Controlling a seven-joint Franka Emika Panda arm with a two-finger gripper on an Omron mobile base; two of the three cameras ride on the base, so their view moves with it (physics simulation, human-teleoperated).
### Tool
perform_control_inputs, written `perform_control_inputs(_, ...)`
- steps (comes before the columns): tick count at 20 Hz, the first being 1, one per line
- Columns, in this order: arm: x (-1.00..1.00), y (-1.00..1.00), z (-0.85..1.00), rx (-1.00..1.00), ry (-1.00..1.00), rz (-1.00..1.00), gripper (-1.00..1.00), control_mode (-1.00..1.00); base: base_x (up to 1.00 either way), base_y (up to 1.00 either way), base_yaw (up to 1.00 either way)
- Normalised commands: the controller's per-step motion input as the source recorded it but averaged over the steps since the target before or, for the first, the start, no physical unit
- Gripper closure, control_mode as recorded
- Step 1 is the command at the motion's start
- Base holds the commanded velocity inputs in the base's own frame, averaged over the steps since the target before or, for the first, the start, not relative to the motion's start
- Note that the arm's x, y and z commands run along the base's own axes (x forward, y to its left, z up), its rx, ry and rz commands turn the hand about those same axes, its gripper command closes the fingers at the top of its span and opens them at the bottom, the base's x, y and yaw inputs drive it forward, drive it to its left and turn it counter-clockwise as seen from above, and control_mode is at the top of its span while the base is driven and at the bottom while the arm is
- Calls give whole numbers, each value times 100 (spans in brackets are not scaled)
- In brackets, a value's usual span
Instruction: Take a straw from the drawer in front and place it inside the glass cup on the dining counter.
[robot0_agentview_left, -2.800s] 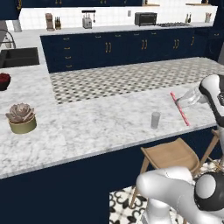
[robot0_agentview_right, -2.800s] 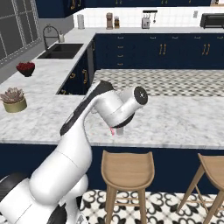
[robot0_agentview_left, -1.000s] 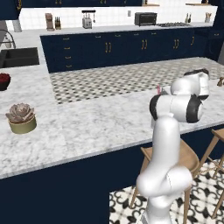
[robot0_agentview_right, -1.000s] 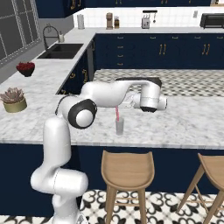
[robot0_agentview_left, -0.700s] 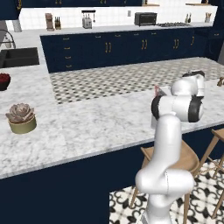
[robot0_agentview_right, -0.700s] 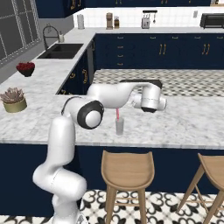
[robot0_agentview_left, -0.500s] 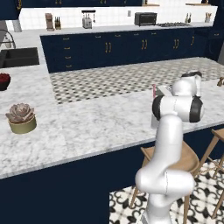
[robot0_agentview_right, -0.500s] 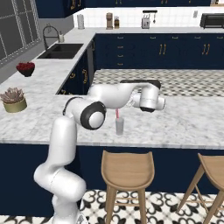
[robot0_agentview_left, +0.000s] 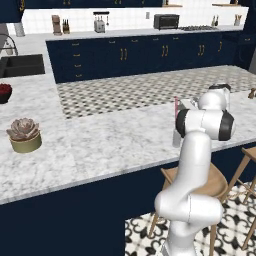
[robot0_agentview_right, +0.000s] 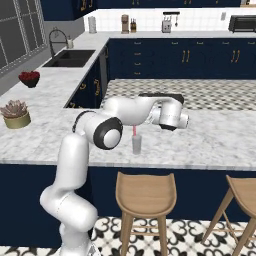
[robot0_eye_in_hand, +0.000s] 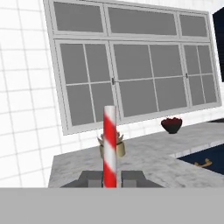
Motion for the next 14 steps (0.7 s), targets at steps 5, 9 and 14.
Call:
perform_control_inputs(5,0,-4,0,0,-4,-4,100,-100,0,0,0)
perform_control_inputs(9,0,-14,0,0,-2,-4,100,-100,0,0,0)
perform_control_inputs(14,0,-8,-1,0,0,-2,100,-100,0,0,0)
